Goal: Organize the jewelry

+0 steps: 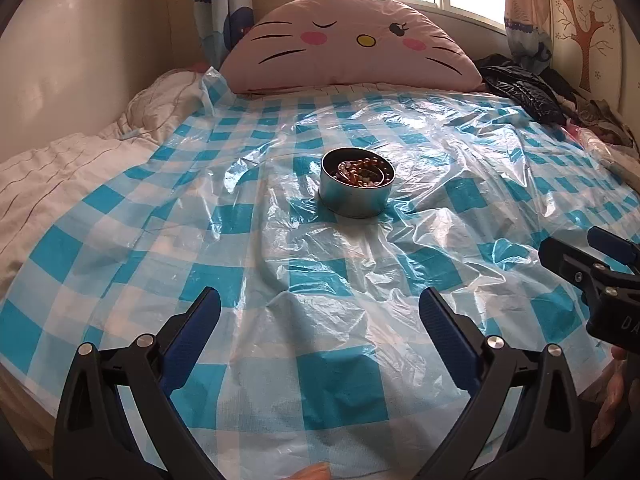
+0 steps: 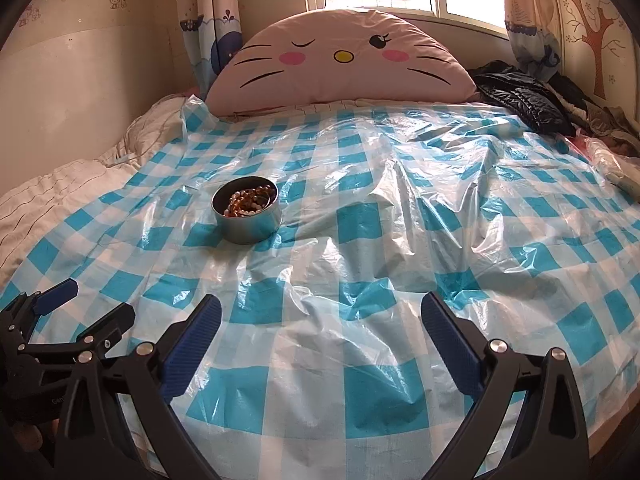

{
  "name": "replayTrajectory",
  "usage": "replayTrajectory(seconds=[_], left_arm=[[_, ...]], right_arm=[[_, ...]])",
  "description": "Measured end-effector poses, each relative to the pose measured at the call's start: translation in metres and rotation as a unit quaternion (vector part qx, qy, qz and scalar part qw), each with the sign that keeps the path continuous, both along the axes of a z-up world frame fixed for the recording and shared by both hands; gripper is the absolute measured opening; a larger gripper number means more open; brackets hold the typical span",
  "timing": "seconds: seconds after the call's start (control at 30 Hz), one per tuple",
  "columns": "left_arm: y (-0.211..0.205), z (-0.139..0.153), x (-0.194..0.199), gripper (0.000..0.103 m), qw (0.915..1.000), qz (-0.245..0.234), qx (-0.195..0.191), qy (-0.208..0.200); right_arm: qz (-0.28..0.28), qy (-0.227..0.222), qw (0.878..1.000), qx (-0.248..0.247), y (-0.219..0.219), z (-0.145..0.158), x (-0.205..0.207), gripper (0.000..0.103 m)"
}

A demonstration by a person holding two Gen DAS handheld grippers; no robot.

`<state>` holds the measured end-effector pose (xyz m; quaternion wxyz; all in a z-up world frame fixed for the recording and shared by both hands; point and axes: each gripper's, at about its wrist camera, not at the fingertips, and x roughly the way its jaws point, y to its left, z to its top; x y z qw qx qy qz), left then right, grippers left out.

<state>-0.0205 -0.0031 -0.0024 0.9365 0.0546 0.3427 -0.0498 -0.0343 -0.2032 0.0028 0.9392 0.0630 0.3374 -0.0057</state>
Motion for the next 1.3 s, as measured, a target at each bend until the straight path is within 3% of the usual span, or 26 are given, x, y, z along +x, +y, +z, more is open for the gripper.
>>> replayTrajectory(seconds=[0.13,0.27,0.6,0.9,1.3], left_arm=[[0.006,0.004,-0.004,0.096,0.9997,0.013,-0.01,-0.018],[0.013,0.007,-0.004,0.096,0.9993,0.023,-0.02,-0.02],[0.012,0.011,-0.009,0.096,0.9989,0.017,-0.025,-0.036],[0.009,0.017,-0.01,0.096,0.9988,0.015,-0.023,-0.04],[0.007,0.014,-0.009,0.096,0.999,0.017,-0.016,-0.038]], right_arm=[[-0.021,0.029,0.999,0.032,-0.015,-0.01,0.007,0.096],[-0.044,0.03,0.997,0.056,-0.028,-0.012,0.004,0.096],[-0.003,0.029,0.999,-0.026,0.007,-0.007,0.007,0.096],[-0.009,0.044,0.999,0.006,-0.005,-0.012,0.011,0.096],[-0.009,0.045,0.999,0.003,-0.004,-0.012,0.012,0.096]])
